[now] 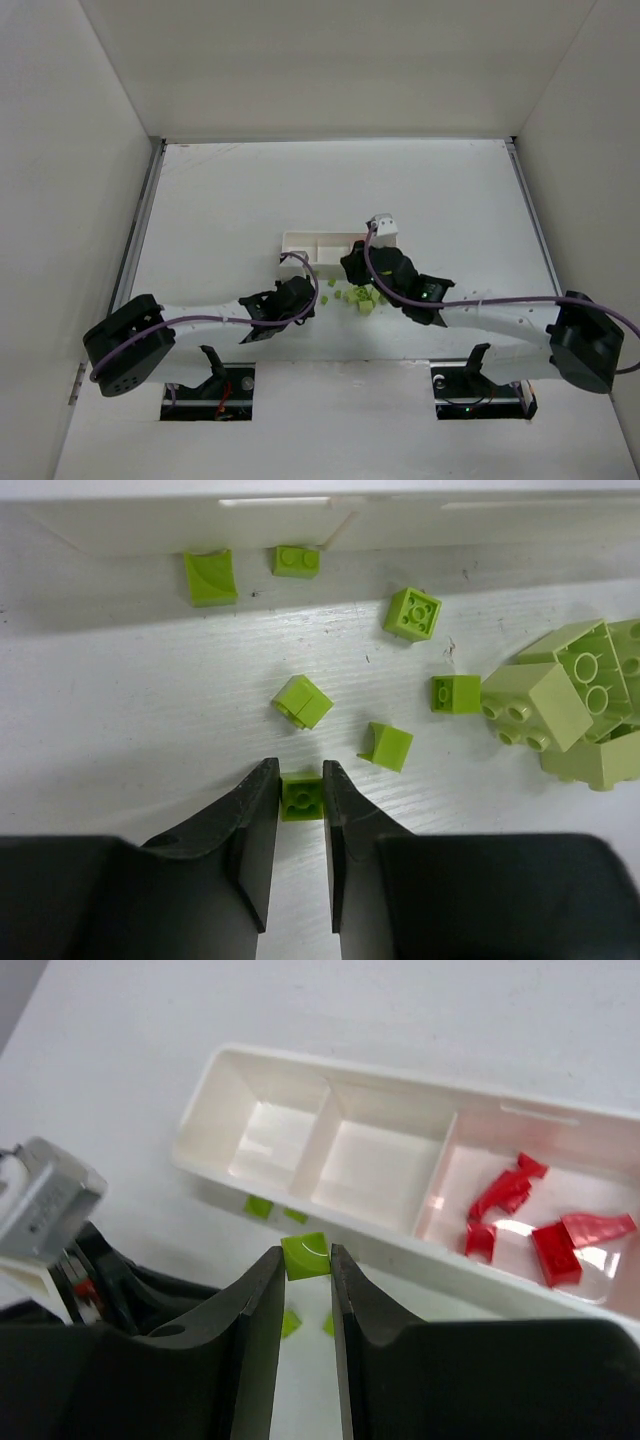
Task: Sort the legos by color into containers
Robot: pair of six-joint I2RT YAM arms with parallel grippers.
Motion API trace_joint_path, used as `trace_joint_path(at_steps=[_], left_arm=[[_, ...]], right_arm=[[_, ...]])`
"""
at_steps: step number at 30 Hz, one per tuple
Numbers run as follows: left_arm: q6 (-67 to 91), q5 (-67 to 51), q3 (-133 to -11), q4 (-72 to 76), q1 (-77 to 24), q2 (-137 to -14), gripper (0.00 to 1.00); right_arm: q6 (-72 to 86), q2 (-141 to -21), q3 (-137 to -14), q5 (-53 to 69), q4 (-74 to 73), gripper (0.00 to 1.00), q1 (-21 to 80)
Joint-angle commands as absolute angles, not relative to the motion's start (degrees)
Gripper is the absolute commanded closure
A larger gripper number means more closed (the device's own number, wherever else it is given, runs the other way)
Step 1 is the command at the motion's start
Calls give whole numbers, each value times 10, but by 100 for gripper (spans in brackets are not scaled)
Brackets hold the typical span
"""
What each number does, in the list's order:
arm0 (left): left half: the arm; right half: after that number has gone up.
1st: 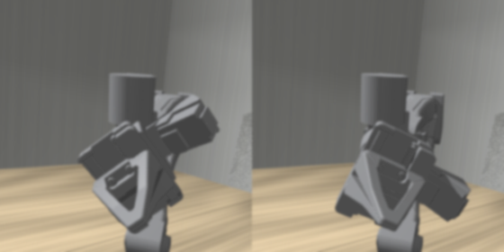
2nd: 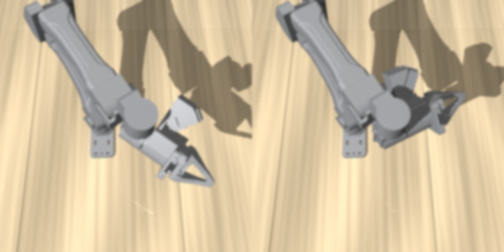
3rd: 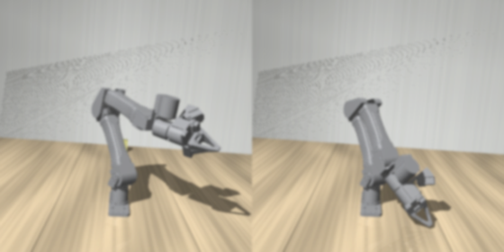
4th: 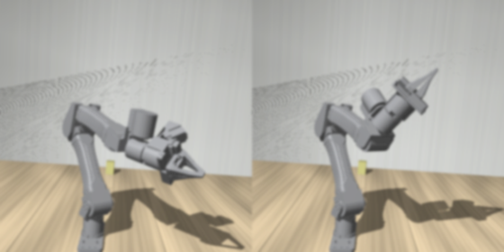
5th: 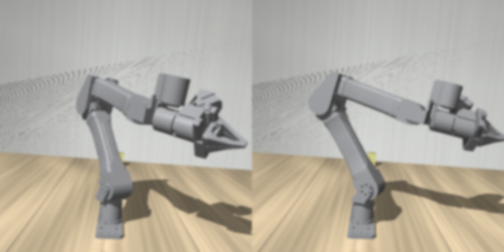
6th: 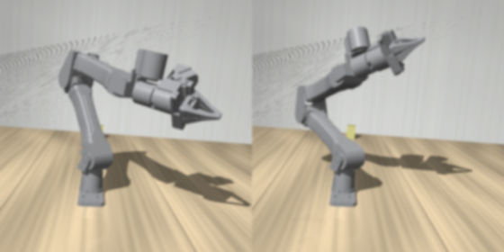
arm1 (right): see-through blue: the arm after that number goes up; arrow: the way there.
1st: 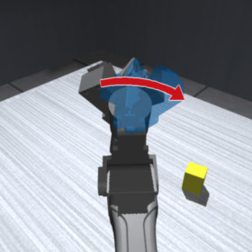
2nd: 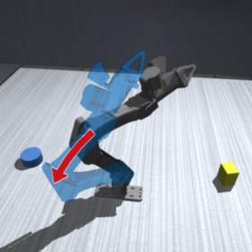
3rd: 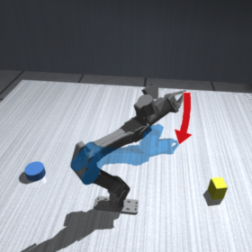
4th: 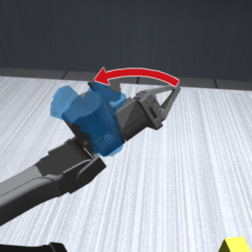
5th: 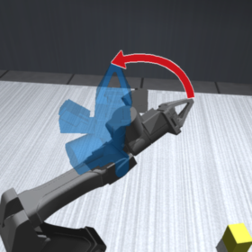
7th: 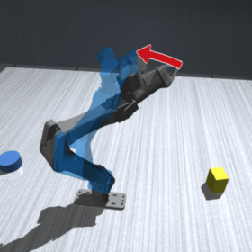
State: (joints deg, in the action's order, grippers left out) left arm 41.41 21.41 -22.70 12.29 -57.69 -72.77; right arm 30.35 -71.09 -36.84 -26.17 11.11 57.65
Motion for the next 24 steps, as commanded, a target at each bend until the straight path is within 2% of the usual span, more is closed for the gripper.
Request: trace_joint_path(at_steps=[1, 4, 11, 18, 21, 24], left_arm=[[411, 219, -219, 76, -582, -728, 85], [414, 239, -221, 57, -582, -719, 88], [417, 258, -236, -8, -579, -630, 89], [410, 267, -285, -49, -568, -551, 89], [391, 255, -320, -34, -551, -565, 88], [364, 251, -358, 10, -534, -608, 88]], right_arm=[[284, -750, -424, -231, 160, 70, 558], [276, -795, -451, -231, 167, 70, 550], [265, -891, -496, -235, 178, 66, 522], [265, -901, -510, -238, 184, 47, 506], [268, -874, -490, -243, 189, 48, 505], [274, -826, -445, -262, 189, 56, 508]])
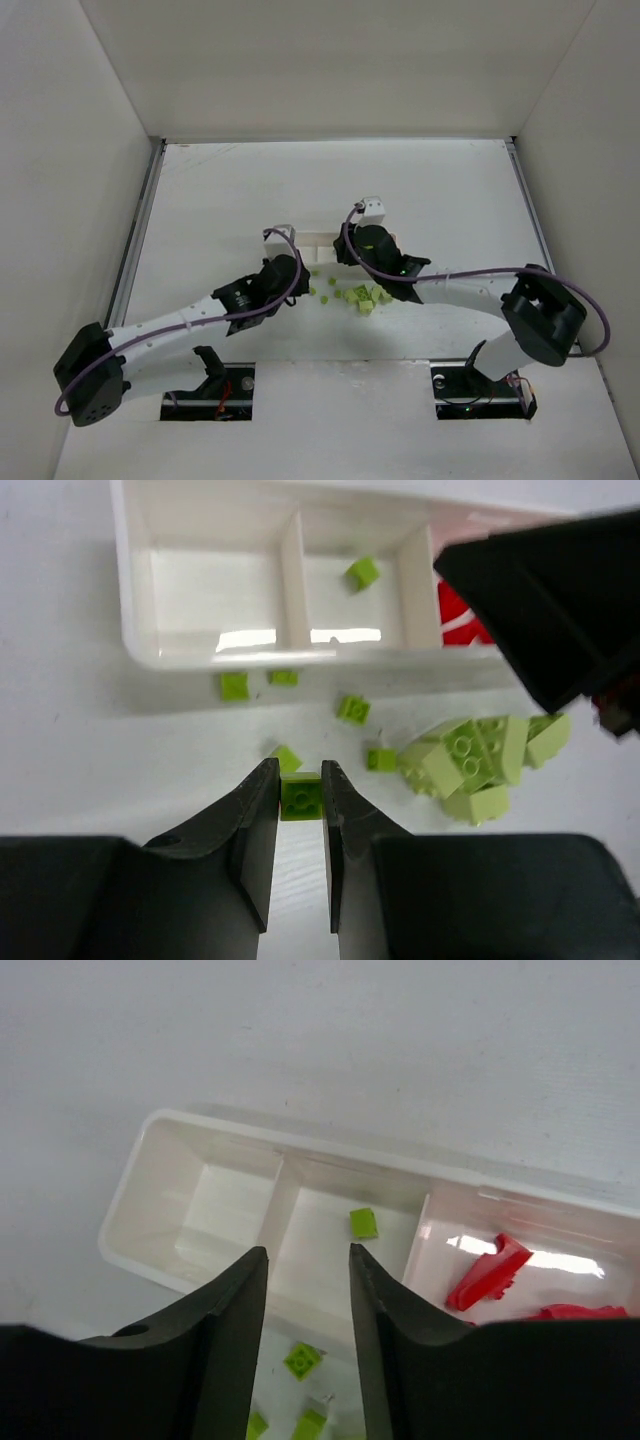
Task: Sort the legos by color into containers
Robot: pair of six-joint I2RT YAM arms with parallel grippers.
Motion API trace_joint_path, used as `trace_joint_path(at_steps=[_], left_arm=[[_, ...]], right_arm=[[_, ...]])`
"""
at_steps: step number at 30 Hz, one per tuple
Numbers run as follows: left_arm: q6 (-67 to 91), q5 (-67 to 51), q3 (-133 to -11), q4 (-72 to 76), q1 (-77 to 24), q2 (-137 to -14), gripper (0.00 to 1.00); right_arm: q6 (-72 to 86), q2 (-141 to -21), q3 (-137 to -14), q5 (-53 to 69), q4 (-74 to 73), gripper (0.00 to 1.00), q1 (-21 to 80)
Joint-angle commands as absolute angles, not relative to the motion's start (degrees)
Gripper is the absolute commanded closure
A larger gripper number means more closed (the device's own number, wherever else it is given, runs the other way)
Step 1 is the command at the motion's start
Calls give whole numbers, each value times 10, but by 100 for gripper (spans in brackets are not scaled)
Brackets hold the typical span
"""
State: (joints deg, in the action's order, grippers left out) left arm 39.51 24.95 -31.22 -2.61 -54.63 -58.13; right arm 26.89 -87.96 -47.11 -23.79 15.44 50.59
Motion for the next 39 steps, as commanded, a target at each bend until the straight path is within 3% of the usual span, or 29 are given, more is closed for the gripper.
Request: trace_joint_path(at_steps=[1, 4, 10, 21, 25, 30, 39], left_arm=[[359, 246, -373, 20, -530, -627, 87], [330, 235, -414, 63, -513, -697, 87], [305, 200, -477, 117, -482, -800, 86], [289, 190, -533, 124, -469, -897, 73], [291, 194, -521, 127, -468, -882, 67], [291, 207, -480, 127, -460, -808, 67], [333, 226, -361, 44, -454, -654, 68]], right_arm=[[282, -807, -426, -269, 188, 59, 511], [313, -751, -361, -279, 183, 68, 528], [355, -661, -275, -272, 161, 67, 578], [361, -746, -303, -280, 164, 60, 667], [360, -789, -320, -282, 184, 53, 683], [352, -855, -355, -282, 205, 45, 701], [334, -944, -400, -305, 199, 43, 697]])
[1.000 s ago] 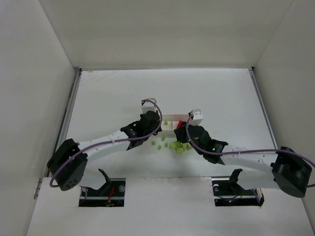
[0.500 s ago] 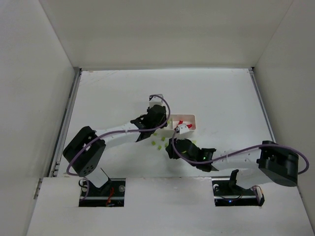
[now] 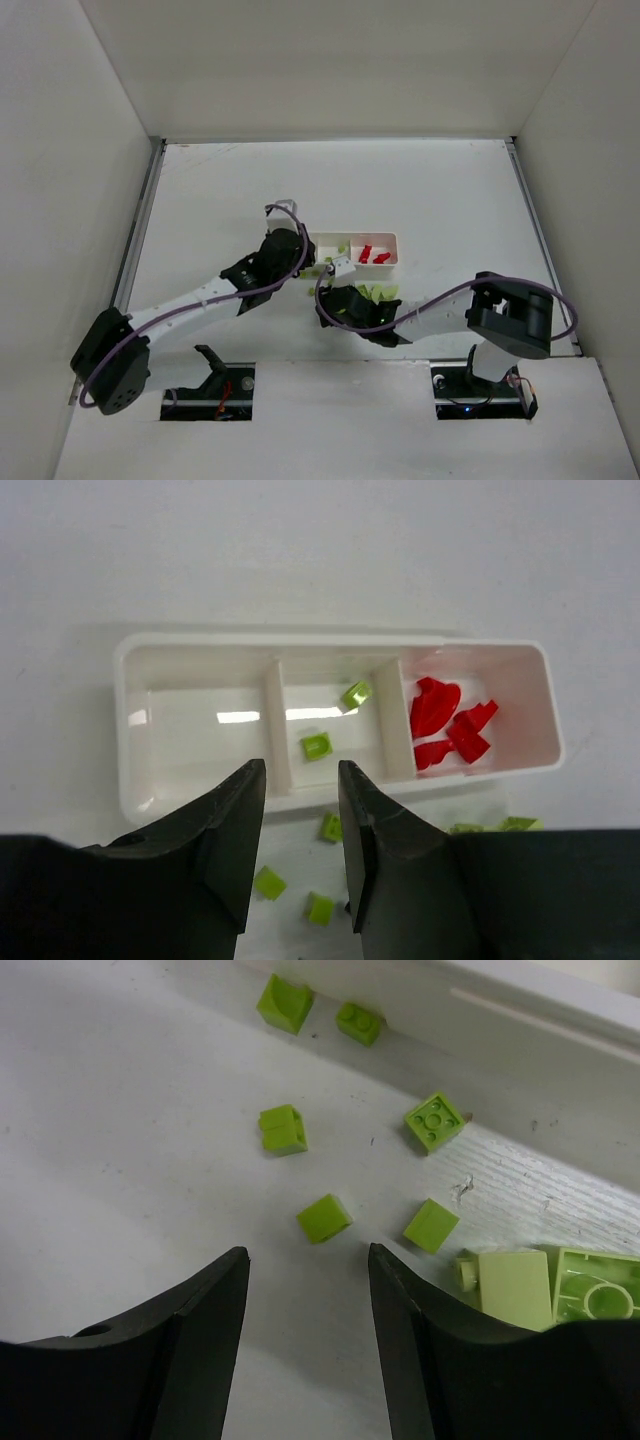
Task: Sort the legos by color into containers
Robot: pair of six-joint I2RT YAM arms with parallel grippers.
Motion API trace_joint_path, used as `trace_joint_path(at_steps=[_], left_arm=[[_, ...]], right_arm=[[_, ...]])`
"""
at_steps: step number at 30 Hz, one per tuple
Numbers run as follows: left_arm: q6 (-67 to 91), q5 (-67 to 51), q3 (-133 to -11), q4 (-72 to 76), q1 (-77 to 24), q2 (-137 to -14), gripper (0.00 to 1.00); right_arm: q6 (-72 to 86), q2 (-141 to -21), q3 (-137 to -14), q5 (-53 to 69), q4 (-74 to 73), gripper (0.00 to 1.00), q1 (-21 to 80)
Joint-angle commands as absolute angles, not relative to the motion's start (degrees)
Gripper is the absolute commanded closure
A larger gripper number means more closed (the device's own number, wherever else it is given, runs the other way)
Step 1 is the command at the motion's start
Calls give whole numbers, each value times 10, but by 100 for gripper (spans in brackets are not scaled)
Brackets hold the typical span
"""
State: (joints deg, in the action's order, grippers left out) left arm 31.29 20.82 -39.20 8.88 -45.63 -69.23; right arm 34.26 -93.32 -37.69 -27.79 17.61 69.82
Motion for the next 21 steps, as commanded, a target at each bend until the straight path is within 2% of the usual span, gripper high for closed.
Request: trace_joint_path(at_steps=[1, 7, 9, 13, 18, 21], left_arm=[[340, 226, -347, 28, -454, -636, 68], [388, 228, -278, -51, -452, -556, 68], [400, 230, -260, -54, -457, -547, 67], [414, 219, -252, -53, -459, -561, 64], [417, 212, -257, -14, -474, -587, 57], [418, 210, -263, 11, -487, -609, 54]], right_arm=[[333, -949, -403, -308, 198, 43, 696], [330, -976, -417, -323, 192, 49, 695], [322, -984, -423, -327, 189, 55, 695], [329, -983, -422, -344, 187, 59, 695], [330, -963, -414, -354, 182, 73, 691], [323, -918, -400, -357, 176, 73, 693]])
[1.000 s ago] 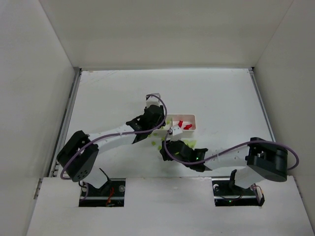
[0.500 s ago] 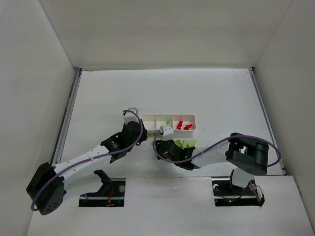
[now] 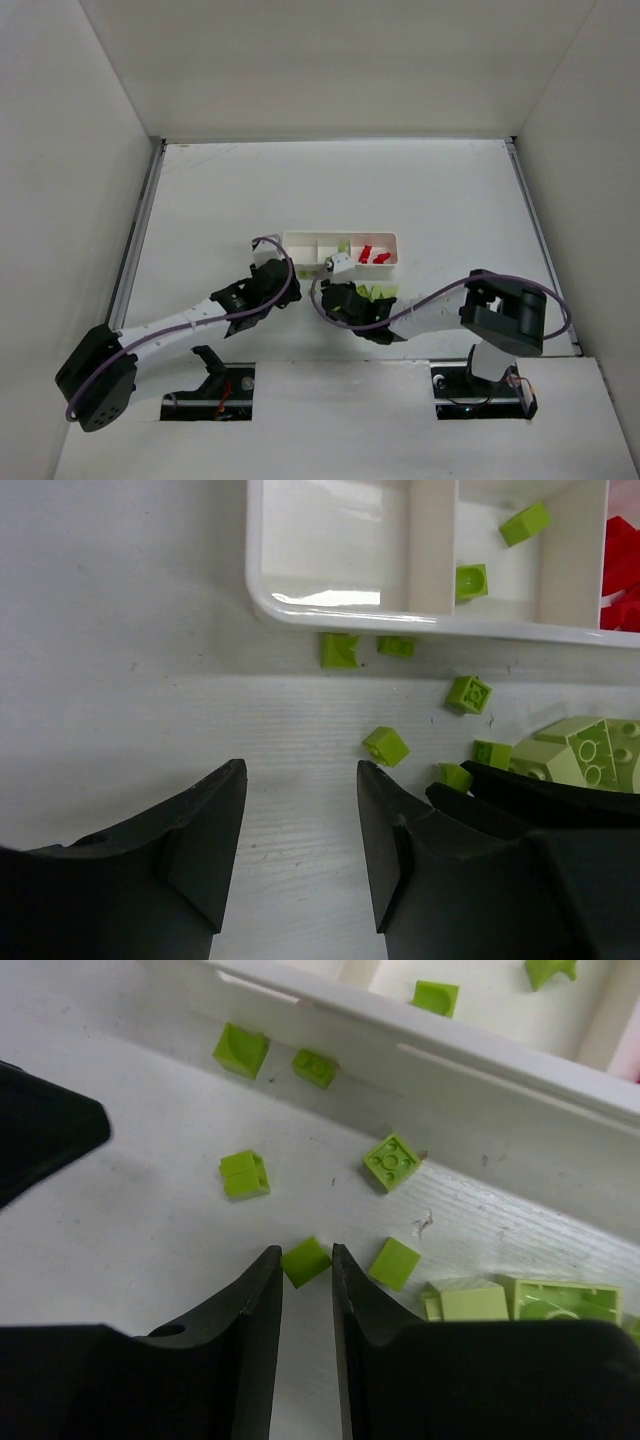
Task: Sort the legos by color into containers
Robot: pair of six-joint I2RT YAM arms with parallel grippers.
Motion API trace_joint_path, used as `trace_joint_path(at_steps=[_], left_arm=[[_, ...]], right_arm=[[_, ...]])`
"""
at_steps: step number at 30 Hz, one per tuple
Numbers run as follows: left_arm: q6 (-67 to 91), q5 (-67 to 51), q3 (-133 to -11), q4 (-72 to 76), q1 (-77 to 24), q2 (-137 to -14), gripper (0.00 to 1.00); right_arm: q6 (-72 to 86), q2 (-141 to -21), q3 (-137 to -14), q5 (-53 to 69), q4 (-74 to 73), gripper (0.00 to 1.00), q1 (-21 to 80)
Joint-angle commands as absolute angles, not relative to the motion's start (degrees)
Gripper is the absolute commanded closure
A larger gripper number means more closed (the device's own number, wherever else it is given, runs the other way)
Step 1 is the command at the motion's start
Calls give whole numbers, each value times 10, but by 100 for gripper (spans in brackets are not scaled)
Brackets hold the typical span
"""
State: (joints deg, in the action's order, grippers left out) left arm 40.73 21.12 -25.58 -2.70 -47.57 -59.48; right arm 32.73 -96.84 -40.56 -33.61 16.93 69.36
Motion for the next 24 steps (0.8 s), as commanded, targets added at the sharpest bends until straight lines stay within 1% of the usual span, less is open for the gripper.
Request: trace_joint_path(at_steps=[1, 6, 8, 12, 17, 20, 24], left_arm=[[418, 208, -266, 22, -489, -621, 54], [417, 204, -289, 56, -509, -674, 54], [416, 202, -293, 76, -512, -697, 54], [410, 206, -302, 96, -518, -726, 54], [405, 206, -303, 112, -521, -742, 54], [403, 206, -301, 120, -520, -752, 54], [401, 202, -303, 122, -524, -766, 54]], right_arm=[[323, -895, -394, -359, 169, 73, 693], [331, -789, -365, -353, 154, 73, 677], [320, -767, -366, -351, 156, 73, 646], [308, -792, -408, -295, 160, 73, 584], [296, -849, -455, -278, 170, 71, 545], [292, -881, -474, -272, 172, 64, 533], [291, -882, -476, -275, 178, 46, 528]])
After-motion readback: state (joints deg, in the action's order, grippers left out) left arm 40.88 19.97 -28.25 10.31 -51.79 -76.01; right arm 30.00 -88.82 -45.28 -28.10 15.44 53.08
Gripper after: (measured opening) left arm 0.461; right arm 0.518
